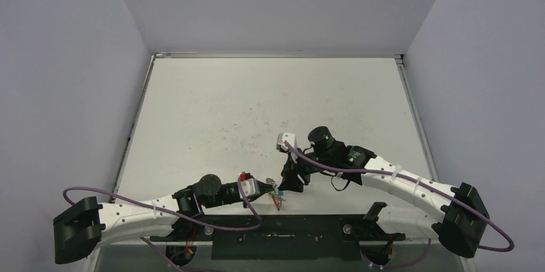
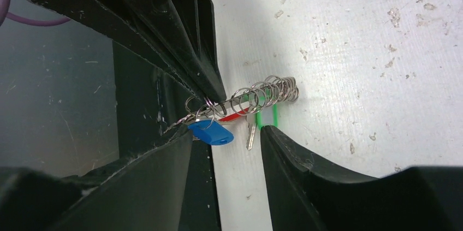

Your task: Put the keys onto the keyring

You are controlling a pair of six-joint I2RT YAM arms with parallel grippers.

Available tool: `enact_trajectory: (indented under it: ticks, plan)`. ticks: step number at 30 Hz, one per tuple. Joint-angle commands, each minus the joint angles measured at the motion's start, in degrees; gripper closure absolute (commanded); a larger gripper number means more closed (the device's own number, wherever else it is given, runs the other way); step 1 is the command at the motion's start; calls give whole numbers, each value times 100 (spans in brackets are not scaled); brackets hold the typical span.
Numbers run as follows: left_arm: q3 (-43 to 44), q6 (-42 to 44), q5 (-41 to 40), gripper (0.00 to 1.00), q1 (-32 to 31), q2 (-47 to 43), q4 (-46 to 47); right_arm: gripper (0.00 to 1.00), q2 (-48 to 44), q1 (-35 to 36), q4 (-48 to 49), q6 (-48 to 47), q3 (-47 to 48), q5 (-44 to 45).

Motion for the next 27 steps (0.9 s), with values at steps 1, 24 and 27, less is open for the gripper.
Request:
enact_trajectory:
  ticks: [1,24,27]
  plan:
    - [135,6,-12,100,-32,-36,198,49,-305,-5,369,176,-63,99]
    - [125,24,-47,100,-32,17,243,68,82,200,703,710,-164,180]
    - [119,21,-39,100,-32,15,247,70,105,259,780,760,-194,173]
